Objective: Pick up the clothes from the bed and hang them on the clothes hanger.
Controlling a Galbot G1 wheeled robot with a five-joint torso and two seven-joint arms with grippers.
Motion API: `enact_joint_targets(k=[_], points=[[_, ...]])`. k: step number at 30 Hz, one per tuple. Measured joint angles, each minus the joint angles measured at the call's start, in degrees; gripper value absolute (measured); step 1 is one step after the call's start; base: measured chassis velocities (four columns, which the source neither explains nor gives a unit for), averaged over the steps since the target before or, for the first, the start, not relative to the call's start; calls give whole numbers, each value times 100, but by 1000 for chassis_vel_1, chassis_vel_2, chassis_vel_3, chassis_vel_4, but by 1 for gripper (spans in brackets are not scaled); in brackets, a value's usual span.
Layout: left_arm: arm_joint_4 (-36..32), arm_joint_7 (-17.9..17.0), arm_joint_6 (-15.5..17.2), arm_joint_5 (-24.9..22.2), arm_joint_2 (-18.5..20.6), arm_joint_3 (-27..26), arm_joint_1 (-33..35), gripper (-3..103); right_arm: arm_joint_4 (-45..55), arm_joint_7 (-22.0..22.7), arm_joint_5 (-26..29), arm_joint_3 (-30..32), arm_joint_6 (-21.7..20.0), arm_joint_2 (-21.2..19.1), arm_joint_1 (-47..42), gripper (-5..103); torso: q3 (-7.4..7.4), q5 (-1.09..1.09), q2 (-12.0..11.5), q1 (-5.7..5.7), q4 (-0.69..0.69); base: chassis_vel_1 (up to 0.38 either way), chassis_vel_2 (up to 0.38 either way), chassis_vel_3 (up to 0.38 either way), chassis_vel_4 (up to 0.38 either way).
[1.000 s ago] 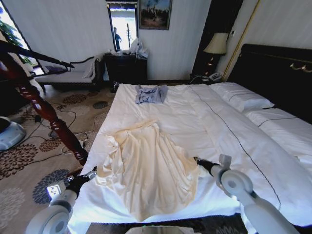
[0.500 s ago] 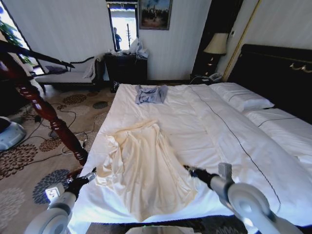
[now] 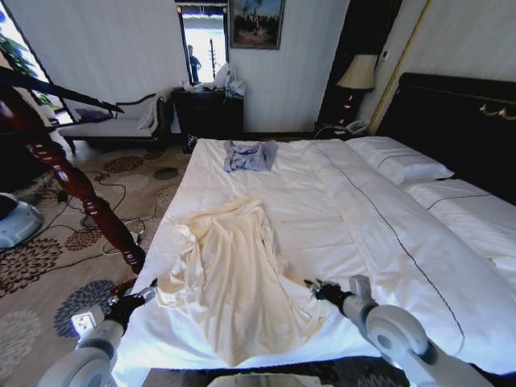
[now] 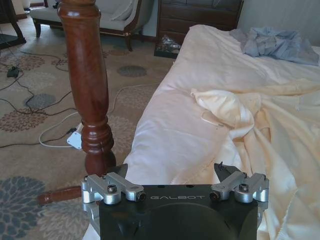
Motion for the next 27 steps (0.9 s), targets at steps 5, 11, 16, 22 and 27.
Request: enact_joint_targets(k=[5,11,16,22,27], points=[[-10,-6,0,28,-4,60,-33,99,24,194,-521,406,-15,-110,36,55,0,0,0,0,0,0,0,0,0],[-15,-21,5,94,5,121,-46,99,-156,410,783,194,85,-87,612,76,0,0,0,0,-1,0,0,0,0],[-73,-54,6,143,4,150,0,99,-883,795,2403,-775,94,304,2051,96,0,2,0,0,0,0,0,0,0],[-133,-62,13,162,1,78,107,99,-1999,882,3524,-1805,-159,628,3536,100,1,-1,-1,1,3,0,0,0,0],[-92,-67,15,158,30,120,43,99,-2662,780,3493,-2015,-217,776,3785,102,0,1,0,1,2,0,0,0,0]])
